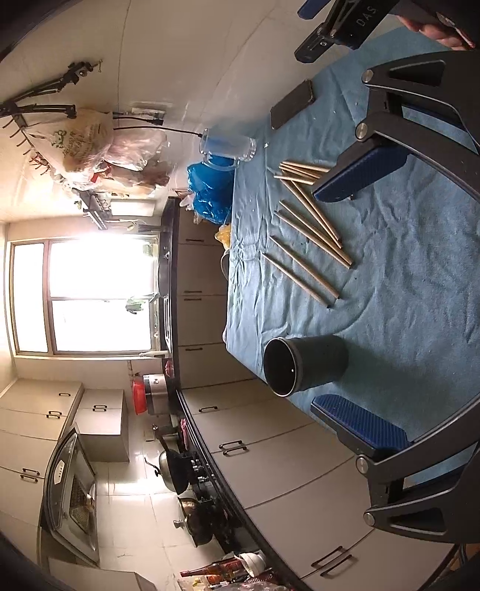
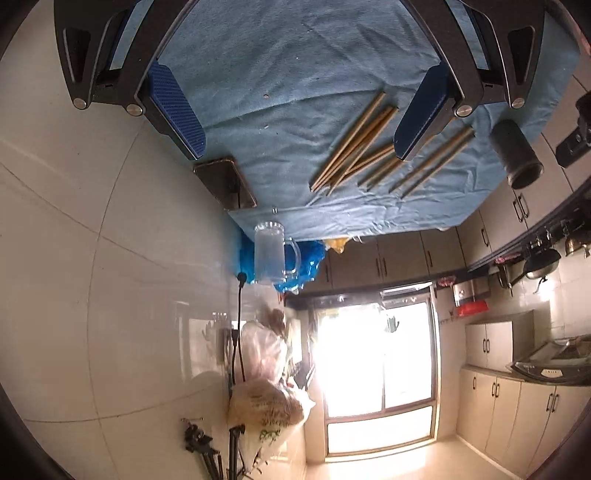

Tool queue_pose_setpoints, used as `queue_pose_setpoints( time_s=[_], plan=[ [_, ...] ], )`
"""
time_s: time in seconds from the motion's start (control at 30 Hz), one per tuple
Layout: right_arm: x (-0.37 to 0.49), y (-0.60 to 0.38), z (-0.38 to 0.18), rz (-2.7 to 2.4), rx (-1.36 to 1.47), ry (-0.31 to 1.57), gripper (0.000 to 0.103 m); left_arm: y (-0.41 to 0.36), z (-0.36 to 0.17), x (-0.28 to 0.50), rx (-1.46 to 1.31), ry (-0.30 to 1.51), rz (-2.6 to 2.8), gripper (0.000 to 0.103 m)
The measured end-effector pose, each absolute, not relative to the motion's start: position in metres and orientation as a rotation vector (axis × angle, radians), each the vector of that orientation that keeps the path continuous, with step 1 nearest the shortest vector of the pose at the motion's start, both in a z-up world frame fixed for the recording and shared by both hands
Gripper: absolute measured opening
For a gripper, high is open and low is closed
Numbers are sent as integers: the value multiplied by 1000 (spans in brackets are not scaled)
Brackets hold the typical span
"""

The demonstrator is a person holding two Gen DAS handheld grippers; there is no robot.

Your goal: Organize utensils

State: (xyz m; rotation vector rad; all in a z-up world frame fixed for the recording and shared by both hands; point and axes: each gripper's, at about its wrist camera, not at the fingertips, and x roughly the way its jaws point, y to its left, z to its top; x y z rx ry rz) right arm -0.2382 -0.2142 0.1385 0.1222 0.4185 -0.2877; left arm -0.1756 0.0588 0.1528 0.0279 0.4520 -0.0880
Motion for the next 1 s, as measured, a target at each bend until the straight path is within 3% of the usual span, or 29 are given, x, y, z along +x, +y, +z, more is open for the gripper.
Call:
queue_pose_setpoints(
  time_s=[1.0],
  plan=[
    [-247, -200, 131, -275, 117, 414, 103, 74, 148, -184, -11, 470, -99, 103]
  ],
)
